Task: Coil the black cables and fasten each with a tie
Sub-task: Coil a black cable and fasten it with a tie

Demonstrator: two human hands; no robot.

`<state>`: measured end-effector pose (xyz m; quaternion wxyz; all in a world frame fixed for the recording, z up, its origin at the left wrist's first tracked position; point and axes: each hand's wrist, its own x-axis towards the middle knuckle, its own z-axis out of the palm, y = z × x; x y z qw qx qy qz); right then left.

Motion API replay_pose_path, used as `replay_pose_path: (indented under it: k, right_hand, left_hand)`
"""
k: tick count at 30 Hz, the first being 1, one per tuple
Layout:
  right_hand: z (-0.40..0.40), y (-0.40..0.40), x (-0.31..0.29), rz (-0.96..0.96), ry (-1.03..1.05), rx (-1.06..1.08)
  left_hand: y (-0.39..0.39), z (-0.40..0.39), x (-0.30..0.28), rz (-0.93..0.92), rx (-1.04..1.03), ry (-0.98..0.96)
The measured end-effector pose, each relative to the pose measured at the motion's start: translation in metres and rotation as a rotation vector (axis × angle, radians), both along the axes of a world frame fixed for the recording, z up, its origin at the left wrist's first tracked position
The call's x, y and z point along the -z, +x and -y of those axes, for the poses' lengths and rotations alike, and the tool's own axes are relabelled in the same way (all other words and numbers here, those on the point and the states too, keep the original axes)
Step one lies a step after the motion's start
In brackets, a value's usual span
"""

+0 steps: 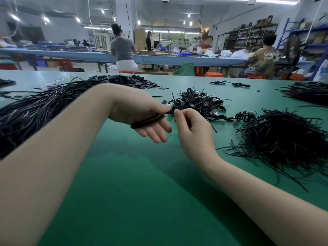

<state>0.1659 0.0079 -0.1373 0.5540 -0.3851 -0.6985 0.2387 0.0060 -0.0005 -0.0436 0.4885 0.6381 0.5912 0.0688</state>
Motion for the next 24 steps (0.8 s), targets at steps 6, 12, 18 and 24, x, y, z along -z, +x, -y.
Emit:
replay_pose_path:
  k: [6, 12, 18, 24]
  right_hand:
    - [0.011, -0.007, 0.000, 0.034, -0.018, -0.197]
    - [0.003, -0.004, 0.002, 0.057, -0.111, -0.284]
    - [0.002, -0.007, 0.002, -0.145, -0.498, -0.493]
    - [-0.007, -0.005, -0.006, -0.583, -0.794, -0.601]
  left_hand:
    - [0.010, -0.015, 0.012, 0.498, -0.302, 0.317]
    - [0.023, -0.010, 0.007, 0.924, -0.371, 0.310]
    - [0.016, -0.008, 0.006, 1.080, -0.326, 0.145]
    - [0.026, -0.011, 0.025, 0.954, -0.265, 0.129]
